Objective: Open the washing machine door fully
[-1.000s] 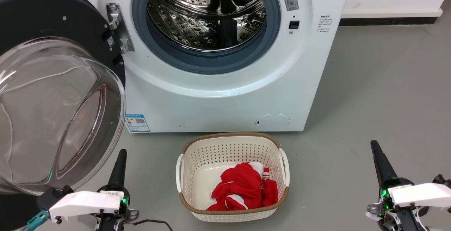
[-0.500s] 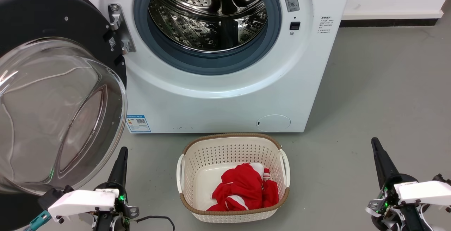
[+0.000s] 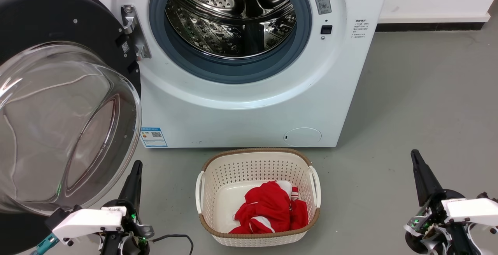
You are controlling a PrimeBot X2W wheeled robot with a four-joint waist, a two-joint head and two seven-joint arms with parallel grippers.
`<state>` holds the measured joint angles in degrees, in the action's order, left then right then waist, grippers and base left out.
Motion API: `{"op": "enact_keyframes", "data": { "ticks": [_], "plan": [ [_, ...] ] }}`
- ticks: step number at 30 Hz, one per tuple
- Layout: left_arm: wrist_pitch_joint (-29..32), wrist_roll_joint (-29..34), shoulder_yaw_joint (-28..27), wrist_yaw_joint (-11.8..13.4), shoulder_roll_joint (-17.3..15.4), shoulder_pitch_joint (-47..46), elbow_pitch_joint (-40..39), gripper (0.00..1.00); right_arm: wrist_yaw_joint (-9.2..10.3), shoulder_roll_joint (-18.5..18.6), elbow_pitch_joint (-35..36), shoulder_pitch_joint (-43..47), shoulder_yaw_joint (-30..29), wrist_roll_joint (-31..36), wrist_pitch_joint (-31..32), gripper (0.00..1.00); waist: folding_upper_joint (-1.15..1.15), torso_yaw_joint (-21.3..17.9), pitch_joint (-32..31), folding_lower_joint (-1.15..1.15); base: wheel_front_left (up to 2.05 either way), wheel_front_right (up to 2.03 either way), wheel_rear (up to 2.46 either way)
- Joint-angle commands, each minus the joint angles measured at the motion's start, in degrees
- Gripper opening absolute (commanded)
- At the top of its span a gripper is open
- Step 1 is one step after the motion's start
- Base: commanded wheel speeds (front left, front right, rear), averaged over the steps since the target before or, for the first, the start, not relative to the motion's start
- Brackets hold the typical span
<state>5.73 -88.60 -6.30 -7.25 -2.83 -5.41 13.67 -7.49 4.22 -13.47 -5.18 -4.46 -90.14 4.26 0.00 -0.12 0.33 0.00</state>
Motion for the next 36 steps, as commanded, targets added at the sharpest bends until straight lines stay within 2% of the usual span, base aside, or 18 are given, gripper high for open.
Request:
{"op": "enact_keyframes", "data": {
  "ticks": [1,8,36],
  "plan": [
    [0.4,-1.4,-0.3,-0.3,-0.1,-0.9,0.2,0.00,0.00,0.0,-0.3,-0.9,-0.2,-1.4,0.4,0.00,0.00,0.0,0.0,0.00,0.00,0.00,0.00],
    [1.1,-4.1,-0.4,-0.4,-0.1,-1.1,0.5,0.00,0.00,-0.1,-0.6,-1.2,-0.4,-4.0,1.0,0.00,0.00,0.1,-0.1,0.00,0.00,0.00,0.00],
    [1.0,-3.8,-0.3,-0.4,-0.1,-1.1,0.5,0.00,0.00,-0.6,-0.6,-1.3,-1.0,-3.1,1.5,0.00,0.00,0.1,-0.1,0.00,0.00,0.00,0.00]
  ]
}}
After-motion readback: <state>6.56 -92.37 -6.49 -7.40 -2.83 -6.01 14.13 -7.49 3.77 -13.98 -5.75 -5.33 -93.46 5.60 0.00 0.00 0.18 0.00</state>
